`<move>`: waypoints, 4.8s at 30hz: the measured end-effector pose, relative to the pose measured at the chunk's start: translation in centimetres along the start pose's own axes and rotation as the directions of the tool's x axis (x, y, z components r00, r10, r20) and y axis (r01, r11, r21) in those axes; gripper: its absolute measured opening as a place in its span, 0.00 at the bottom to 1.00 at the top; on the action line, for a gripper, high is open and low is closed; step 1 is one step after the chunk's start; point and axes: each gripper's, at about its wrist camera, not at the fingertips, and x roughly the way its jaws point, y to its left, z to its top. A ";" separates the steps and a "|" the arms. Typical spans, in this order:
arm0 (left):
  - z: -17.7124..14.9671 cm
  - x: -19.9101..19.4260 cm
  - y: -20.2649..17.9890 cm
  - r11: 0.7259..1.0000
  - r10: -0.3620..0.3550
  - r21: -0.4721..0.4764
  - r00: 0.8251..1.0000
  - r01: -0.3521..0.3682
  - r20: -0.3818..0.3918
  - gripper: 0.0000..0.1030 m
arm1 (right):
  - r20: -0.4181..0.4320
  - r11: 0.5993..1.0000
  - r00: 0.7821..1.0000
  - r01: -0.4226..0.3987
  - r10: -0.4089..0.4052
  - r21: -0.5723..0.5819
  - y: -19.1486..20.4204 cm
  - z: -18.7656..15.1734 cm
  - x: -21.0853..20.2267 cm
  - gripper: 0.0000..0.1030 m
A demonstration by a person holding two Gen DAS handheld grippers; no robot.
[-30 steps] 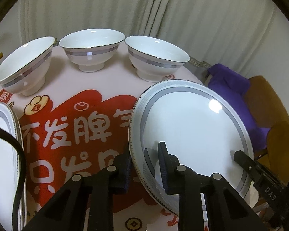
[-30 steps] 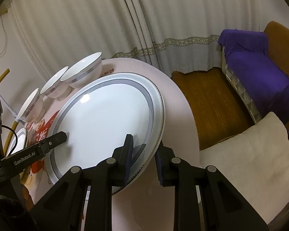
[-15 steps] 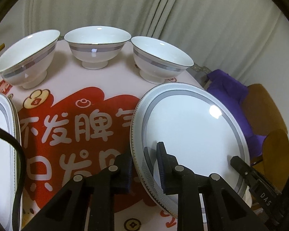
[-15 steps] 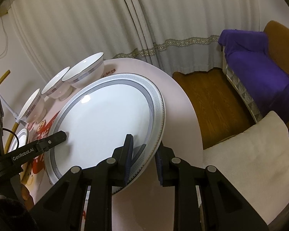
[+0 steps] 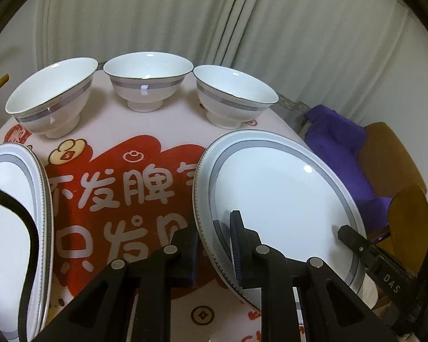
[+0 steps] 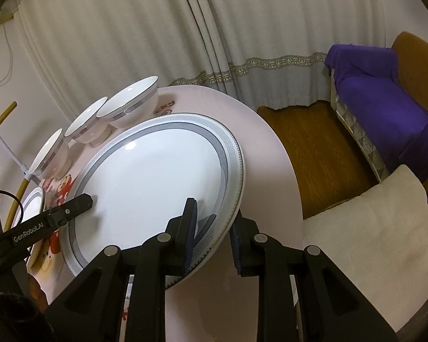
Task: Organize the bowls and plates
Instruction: 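Carry the held plate with both tools over the plate stack, then lower the held plate with both tools onto the plate stack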
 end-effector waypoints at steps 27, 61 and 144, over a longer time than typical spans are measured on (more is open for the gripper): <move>-1.1 -4.8 1.4 0.999 0.028 0.036 0.998 -0.030 0.050 0.16 | 0.021 0.998 0.999 -0.044 0.045 -0.034 2.9 -1.2 -2.9 0.23; -4.9 -18.3 12.1 0.993 0.109 -0.061 0.979 -0.100 0.171 0.16 | 0.055 0.971 0.987 -0.137 0.150 -0.195 15.5 -3.3 -6.3 0.23; -6.9 -20.0 26.0 0.954 0.202 -0.243 0.976 -0.177 0.084 0.17 | -0.126 0.917 0.987 -0.137 0.096 -0.375 30.7 -9.7 1.8 0.43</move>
